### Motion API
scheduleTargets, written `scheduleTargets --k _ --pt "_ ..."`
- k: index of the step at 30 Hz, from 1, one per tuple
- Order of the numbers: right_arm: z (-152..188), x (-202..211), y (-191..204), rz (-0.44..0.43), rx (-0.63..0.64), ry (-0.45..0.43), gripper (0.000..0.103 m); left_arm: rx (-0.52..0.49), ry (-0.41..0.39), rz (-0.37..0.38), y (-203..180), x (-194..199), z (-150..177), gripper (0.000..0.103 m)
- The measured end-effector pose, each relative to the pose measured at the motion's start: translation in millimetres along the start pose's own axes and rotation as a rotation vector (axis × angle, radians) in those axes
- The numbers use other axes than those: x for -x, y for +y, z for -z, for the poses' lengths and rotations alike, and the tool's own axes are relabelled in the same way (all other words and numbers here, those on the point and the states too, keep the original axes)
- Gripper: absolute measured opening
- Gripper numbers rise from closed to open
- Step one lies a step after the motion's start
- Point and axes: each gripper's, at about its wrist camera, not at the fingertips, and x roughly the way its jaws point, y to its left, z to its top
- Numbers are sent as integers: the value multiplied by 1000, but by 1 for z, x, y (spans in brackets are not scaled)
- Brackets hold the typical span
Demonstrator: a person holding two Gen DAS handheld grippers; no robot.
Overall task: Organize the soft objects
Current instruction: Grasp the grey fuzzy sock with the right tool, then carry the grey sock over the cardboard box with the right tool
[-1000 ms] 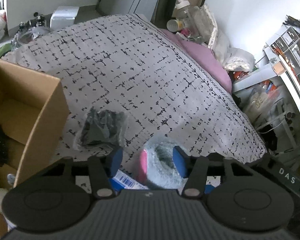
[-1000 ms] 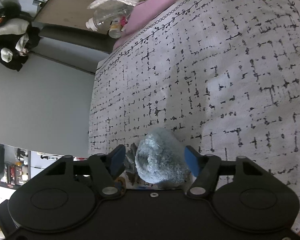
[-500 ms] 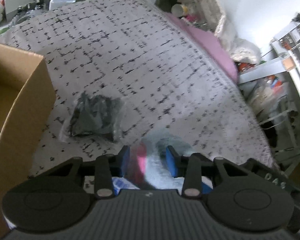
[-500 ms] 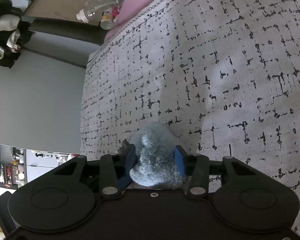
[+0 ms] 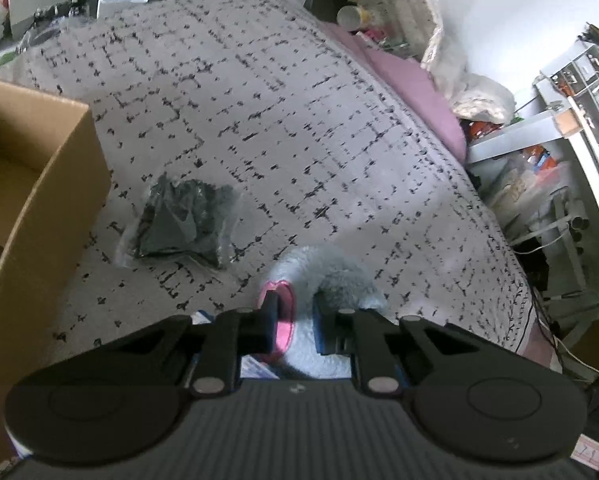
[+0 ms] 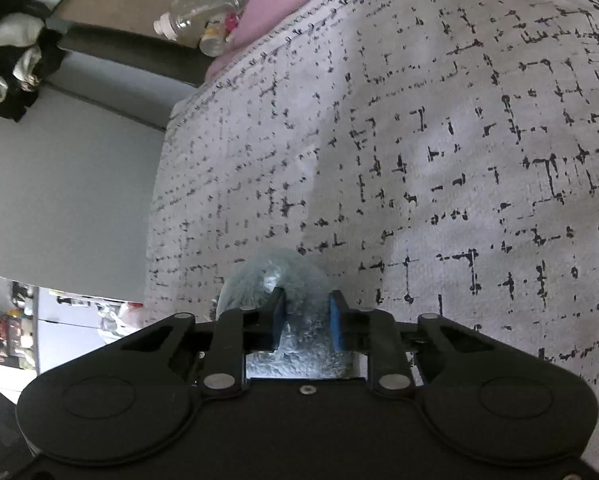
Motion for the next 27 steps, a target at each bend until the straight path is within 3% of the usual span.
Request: scheduleTargets --k 10,27 --pt "4 33 20 -121 90 -73 22 -43 -108 -18 -19 44 -2 16" --pt "19 56 51 -273 194 -71 22 -43 -220 -61 -13 105 -4 16"
